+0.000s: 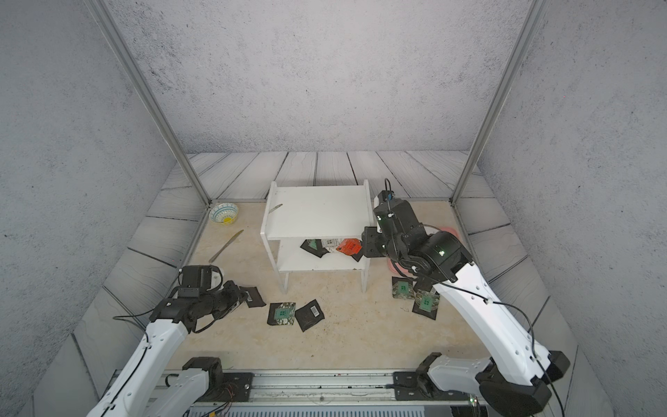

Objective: Remove the tea bags from the shelf
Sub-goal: Place the tea bag at the center of the board.

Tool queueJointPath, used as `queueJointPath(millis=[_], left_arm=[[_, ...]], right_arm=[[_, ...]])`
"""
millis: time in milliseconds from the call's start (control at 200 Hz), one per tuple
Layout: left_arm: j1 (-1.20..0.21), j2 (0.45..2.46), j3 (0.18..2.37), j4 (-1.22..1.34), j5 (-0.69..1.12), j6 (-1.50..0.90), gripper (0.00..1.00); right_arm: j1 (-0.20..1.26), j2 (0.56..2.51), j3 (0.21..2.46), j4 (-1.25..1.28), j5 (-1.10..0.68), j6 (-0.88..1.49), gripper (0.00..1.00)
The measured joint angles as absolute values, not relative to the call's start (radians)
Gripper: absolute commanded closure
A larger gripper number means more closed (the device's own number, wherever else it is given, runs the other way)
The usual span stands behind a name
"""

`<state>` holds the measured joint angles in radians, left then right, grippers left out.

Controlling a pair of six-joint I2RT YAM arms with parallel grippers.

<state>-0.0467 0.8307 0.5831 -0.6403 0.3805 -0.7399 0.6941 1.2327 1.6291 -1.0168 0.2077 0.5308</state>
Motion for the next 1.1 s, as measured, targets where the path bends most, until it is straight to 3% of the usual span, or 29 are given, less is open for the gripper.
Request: queueJointPath(millis=[595,771,1096], left_arm=[[-0.046,0.837,0.452,-0.590,0.325,-0.820,0.94],[-0.046,0.837,0.451,-0.591,0.316,-0.834,0.79],[-0.046,0.809,0.452,-0.616,0.291,-0.847,0.61]], right_arm=[[0.694,1.232,1.618,-0.994,0.208,0.531,0.55],[0.694,1.232,1.610,-0.991,0.208,0.532,0.55],[0.694,1.232,1.610,-0.990,0.208,0.532,0.54]])
